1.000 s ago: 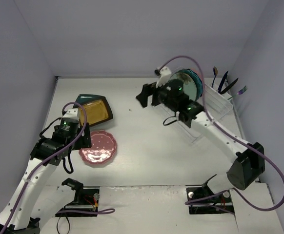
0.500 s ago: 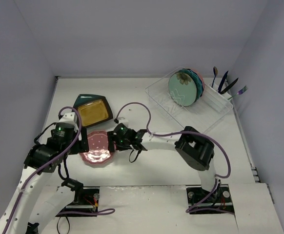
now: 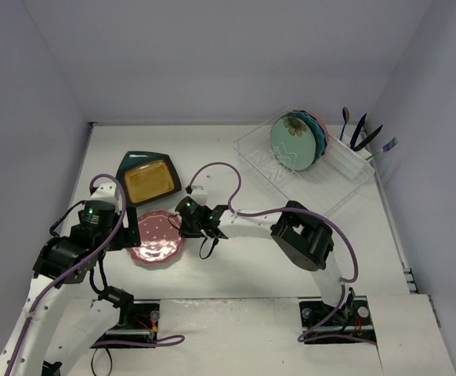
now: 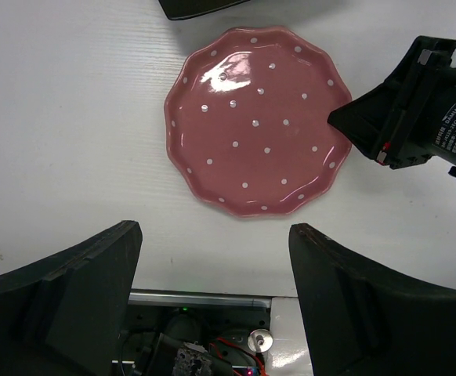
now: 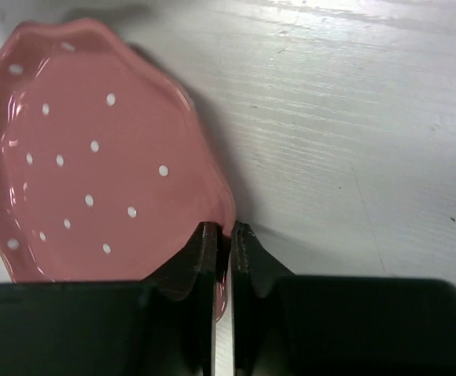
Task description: Load the plates into the dish rack
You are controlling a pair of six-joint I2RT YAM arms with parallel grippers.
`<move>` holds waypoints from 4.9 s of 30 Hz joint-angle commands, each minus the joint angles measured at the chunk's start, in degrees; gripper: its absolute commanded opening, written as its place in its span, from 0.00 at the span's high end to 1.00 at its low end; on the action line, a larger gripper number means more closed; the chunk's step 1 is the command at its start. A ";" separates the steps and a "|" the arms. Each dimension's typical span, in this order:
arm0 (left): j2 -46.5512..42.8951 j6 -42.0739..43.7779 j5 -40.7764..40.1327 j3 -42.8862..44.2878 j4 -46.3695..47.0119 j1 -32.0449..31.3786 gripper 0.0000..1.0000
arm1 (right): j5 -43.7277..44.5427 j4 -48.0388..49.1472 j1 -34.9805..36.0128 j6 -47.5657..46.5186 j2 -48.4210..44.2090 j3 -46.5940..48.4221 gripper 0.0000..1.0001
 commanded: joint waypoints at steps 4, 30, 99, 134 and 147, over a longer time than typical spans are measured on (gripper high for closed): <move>0.31 -0.08 0.00 2.67 1.16 -0.41 0.24 | 10.96 -12.95 0.35 -7.28 -3.60 0.38 1.00; 4.08 -0.43 -0.53 2.58 4.76 -0.32 0.24 | 28.31 22.29 -16.48 -100.01 -37.19 4.07 1.00; 10.33 -1.75 -4.04 0.30 9.68 -0.32 0.24 | 12.73 18.96 -38.33 -81.94 -24.44 0.64 0.37; 2.42 -1.48 -4.31 3.72 0.63 -0.23 0.24 | -32.52 34.32 -20.12 6.40 10.35 10.84 0.14; 0.48 -1.57 -6.15 5.04 -2.44 -0.23 0.24 | -30.77 46.02 -19.07 16.51 19.49 13.04 0.25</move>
